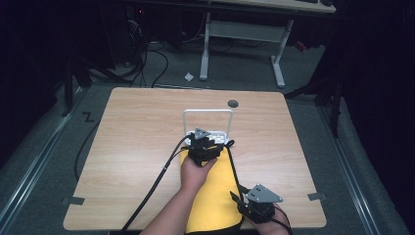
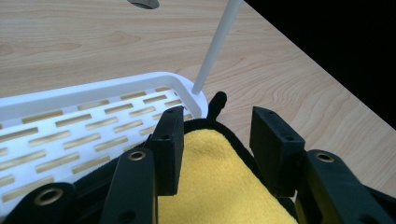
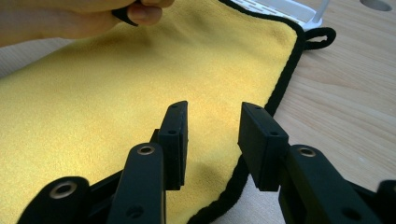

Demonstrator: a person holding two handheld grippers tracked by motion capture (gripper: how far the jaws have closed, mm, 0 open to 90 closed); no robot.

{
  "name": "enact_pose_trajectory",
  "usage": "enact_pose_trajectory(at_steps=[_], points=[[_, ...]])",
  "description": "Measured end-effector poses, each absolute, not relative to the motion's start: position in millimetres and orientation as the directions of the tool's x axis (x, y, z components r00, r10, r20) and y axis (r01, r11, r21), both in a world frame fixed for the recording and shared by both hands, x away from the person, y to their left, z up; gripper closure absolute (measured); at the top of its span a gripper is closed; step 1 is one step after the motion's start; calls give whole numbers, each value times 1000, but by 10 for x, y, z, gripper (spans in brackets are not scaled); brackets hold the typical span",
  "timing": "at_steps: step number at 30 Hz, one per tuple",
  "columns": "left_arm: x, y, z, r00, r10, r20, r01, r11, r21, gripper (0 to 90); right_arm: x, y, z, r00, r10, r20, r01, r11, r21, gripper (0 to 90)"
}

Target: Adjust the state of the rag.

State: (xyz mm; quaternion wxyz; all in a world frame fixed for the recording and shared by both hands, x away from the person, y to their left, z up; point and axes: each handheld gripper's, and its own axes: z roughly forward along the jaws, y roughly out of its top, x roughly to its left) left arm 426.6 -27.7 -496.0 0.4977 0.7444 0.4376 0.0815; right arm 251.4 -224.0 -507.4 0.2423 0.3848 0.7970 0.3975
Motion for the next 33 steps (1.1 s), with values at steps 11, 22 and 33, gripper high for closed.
enact_pose_trajectory(at_steps=[11, 22, 33], points=[[3987, 137, -4943, 610, 748, -263, 554, -165, 816, 573, 2545, -2208, -5115, -592, 801, -92, 418, 402, 815, 628], [3570, 747, -5061, 624, 751, -216, 539, -213, 815, 519, 2581, -2220, -5145, -597, 795, -104, 402, 410, 819, 616], [3397, 673, -5184, 694, 690, -207, 542, -311, 781, 778, 3074, -2218, -5022, -589, 806, -63, 434, 381, 816, 840]])
